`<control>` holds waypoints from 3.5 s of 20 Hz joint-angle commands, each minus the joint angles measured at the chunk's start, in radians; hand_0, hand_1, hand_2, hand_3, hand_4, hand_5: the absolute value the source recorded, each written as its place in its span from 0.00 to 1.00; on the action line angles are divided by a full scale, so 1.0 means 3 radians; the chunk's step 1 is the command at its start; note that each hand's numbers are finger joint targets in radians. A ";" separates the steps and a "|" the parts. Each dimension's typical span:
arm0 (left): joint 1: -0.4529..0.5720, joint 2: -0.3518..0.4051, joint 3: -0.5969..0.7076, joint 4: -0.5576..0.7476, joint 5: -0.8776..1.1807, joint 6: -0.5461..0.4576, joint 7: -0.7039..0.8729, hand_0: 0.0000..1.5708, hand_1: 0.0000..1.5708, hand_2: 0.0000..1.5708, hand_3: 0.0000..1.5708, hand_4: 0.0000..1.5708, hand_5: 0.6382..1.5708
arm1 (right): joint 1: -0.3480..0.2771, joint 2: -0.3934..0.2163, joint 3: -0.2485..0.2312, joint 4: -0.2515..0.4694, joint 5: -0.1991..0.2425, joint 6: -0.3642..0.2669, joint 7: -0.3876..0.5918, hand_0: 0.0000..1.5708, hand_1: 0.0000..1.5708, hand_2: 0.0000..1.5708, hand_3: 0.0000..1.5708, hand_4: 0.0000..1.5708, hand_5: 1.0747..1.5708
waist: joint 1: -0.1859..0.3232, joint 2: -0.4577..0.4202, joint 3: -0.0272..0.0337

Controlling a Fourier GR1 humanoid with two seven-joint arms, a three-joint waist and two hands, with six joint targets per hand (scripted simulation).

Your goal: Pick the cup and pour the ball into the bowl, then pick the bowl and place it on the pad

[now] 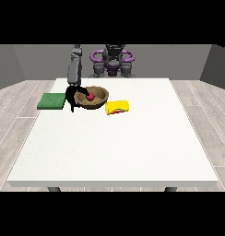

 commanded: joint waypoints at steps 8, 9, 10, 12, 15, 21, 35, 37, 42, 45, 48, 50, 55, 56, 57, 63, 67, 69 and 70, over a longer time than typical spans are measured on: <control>0.0014 0.0107 0.0124 0.0270 0.0026 -0.0030 -0.0097 0.00 0.00 0.00 0.00 0.43 1.00 | -0.0067 -0.0124 0.0089 0.0068 0.0090 -0.0325 0.0753 1.00 1.00 1.00 1.00 0.68 0.83 | -0.0091 0.0064 0.0101; 0.0124 0.0015 0.0047 0.0189 -0.0058 -0.0054 -0.0202 0.00 0.00 0.00 0.00 0.44 1.00 | -0.0226 -0.0284 0.0084 0.0057 0.0142 -0.0473 0.0980 1.00 1.00 1.00 1.00 0.68 0.86 | 0.0015 -0.0010 0.0101; 0.0041 0.0241 0.0179 0.0456 0.0048 -0.0175 -0.0118 0.00 0.00 0.00 0.00 0.45 1.00 | -0.0251 -0.0329 0.0106 -0.0032 0.0133 -0.0482 0.1139 1.00 1.00 1.00 1.00 0.68 0.89 | -0.0084 -0.0054 0.0099; 0.0307 0.0090 0.0110 0.0468 -0.0106 -0.0160 -0.0301 0.00 0.00 0.00 0.00 0.46 1.00 | -0.0265 -0.0343 0.0251 -0.0079 0.0245 -0.0536 0.1355 1.00 1.00 1.00 1.00 0.67 0.92 | -0.0149 -0.0247 0.0102; 0.0454 0.0158 0.0211 0.0769 -0.0094 -0.0184 -0.0337 0.00 0.00 0.00 0.00 0.46 1.00 | -0.0242 -0.0273 0.0376 -0.0197 0.0272 -0.0585 0.1694 1.00 1.00 1.00 1.00 0.66 0.94 | -0.0403 -0.0530 0.0104; 0.0556 0.0295 0.0306 0.0876 -0.0091 -0.0278 -0.0529 0.00 0.00 0.00 0.00 0.45 0.99 | -0.0449 -0.0894 0.0287 -0.0167 0.0264 -0.0271 0.1983 1.00 1.00 1.00 1.00 0.62 0.98 | -0.0486 -0.0450 0.0106; 0.0511 0.0598 0.0474 0.1043 -0.0195 -0.0284 -0.1148 0.00 0.00 0.00 0.00 0.44 0.99 | -0.0654 -0.1606 -0.0057 0.0125 0.0127 0.0306 0.1460 1.00 1.00 1.00 0.76 0.63 1.00 | -0.0599 0.0304 0.0109; 0.0517 0.0465 0.0408 0.0586 -0.0061 -0.0201 -0.0903 0.00 0.00 0.00 0.00 0.43 0.99 | -0.0533 -0.1711 -0.0188 0.0491 0.0161 0.0376 0.0974 1.00 1.00 1.00 0.24 0.63 1.00 | -0.0483 0.0438 0.0121; 0.0585 0.0500 0.0558 0.0271 0.0110 -0.0099 -0.0841 0.00 0.00 0.00 0.00 0.43 0.98 | -0.0535 -0.1874 -0.0317 0.0851 0.0150 0.0529 0.0545 1.00 1.00 1.00 0.00 0.61 1.00 | -0.0472 0.0657 0.0120; 0.0676 0.0585 0.0639 0.0155 0.0260 -0.0144 -0.0668 0.00 0.00 0.00 0.00 0.44 0.99 | -0.0547 -0.2037 -0.0369 0.1052 0.0140 0.0663 0.0499 1.00 1.00 1.00 0.00 0.62 1.00 | -0.0454 0.0630 0.0118; 0.0747 0.0502 0.0588 0.0077 0.0302 -0.0166 -0.0650 0.00 0.00 0.00 0.00 0.44 0.98 | -0.0657 -0.2139 -0.0321 0.1105 0.0211 0.0648 0.0523 1.00 1.00 1.00 0.00 0.63 1.00 | -0.0423 0.0641 0.0114; 0.0727 0.0637 0.0659 0.0233 0.0302 -0.0142 -0.0630 0.00 0.00 0.00 0.00 0.44 0.99 | -0.0621 -0.2073 -0.0268 0.1106 0.0236 0.0711 0.0480 1.00 1.00 1.00 0.00 0.62 1.00 | -0.0483 0.0604 0.0112; 0.0887 0.0482 0.0601 -0.0038 0.0367 -0.0109 -0.0564 0.00 0.00 0.00 0.00 0.44 0.99 | -0.0537 -0.1984 -0.0138 0.1252 0.0403 0.0601 0.0412 1.00 1.00 1.00 0.40 0.63 0.99 | -0.0404 0.0494 0.0112; 0.0904 0.0512 0.0589 0.0033 0.0409 -0.0155 -0.0480 0.00 0.00 0.00 0.00 0.43 0.99 | -0.0477 -0.1830 -0.0115 0.1265 0.0391 0.0626 0.0384 1.00 1.00 1.00 0.52 0.64 0.99 | -0.0424 0.0374 0.0111; 0.0945 0.0509 0.0639 -0.0075 0.0452 -0.0182 -0.0522 0.00 0.00 0.00 0.00 0.43 0.99 | -0.0496 -0.1857 -0.0165 0.1328 0.0379 0.0575 0.0282 1.00 1.00 1.00 0.59 0.64 0.98 | -0.0366 0.0495 0.0113; 0.0865 0.0561 0.0453 0.0328 0.0233 -0.0068 -0.0504 0.00 0.00 0.00 0.00 0.43 0.98 | -0.0552 -0.1741 0.0066 0.1212 0.0489 0.0609 0.0837 1.00 1.00 1.00 0.87 0.62 0.98 | -0.0553 0.0008 0.0107; 0.0988 0.0459 0.0415 0.0214 0.0221 -0.0114 -0.0560 0.00 0.00 0.00 0.00 0.42 0.97 | -0.0654 -0.1962 -0.0281 0.1416 0.0187 0.0512 0.1149 1.00 1.00 1.00 0.87 0.40 0.98 | -0.0495 0.0006 0.0108; 0.0767 0.0666 0.0507 0.0296 0.0322 0.0005 -0.0416 0.00 0.00 0.00 0.00 0.42 0.97 | -0.0700 -0.1950 -0.0189 0.1411 0.0274 0.0495 0.1157 0.66 0.66 0.63 0.44 0.00 0.98 | -0.0507 0.0177 0.0111; 0.0782 0.0683 0.0515 0.0566 0.0233 -0.0110 -0.0615 0.00 0.00 0.00 0.00 0.41 0.97 | -0.0736 -0.2066 -0.0115 0.1284 0.0325 0.0571 0.1277 0.43 0.43 0.19 0.33 0.00 0.93 | -0.0569 0.0148 0.0106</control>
